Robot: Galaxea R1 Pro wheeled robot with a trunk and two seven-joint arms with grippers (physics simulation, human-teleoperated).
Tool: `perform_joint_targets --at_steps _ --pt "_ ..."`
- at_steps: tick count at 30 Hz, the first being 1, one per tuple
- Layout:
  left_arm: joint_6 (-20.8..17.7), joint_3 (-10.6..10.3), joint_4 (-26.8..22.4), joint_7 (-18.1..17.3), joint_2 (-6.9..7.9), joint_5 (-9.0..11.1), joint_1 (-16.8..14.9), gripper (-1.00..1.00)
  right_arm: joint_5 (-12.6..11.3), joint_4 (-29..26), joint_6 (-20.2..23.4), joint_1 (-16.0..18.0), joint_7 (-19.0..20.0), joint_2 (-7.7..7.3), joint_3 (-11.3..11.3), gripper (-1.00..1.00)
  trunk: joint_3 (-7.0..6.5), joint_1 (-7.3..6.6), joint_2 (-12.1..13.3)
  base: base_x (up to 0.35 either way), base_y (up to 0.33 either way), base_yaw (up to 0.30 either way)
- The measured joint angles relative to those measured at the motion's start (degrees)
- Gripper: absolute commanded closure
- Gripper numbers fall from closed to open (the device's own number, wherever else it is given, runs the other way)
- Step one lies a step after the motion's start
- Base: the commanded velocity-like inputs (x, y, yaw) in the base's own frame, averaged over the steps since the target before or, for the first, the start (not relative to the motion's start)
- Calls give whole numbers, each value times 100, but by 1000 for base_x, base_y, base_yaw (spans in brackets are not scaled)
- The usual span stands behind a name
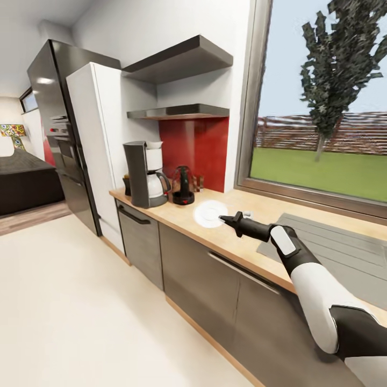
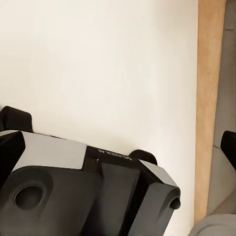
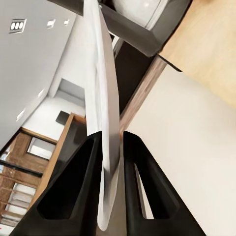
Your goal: Set up a coffee station on the kitchen countertop: keep the coffee maker on the countertop, move the bottle of coffee from the kitchen shelf to the counter next to the coffee maker, place a paper coffee filter on top of the coffee maker, put the saucer next to the coffee maker with the coffee cup on the saucer, and place the electric kettle next to the coffee maker.
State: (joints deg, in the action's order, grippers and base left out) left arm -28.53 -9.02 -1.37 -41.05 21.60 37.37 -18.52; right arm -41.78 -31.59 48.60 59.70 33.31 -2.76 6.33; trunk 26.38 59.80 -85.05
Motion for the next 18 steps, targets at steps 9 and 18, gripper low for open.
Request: perform_joint_targets --at_steps 9,18 --pt "2 0 0 0 0 0 0 -100 8 14 -2 0 -9 0 0 100 0 0 0 213 283 0" --pt "6 0 -1 0 0 0 0 -100 7 18 -2 0 -9 -4 3 100 0 0 0 212 283 0"
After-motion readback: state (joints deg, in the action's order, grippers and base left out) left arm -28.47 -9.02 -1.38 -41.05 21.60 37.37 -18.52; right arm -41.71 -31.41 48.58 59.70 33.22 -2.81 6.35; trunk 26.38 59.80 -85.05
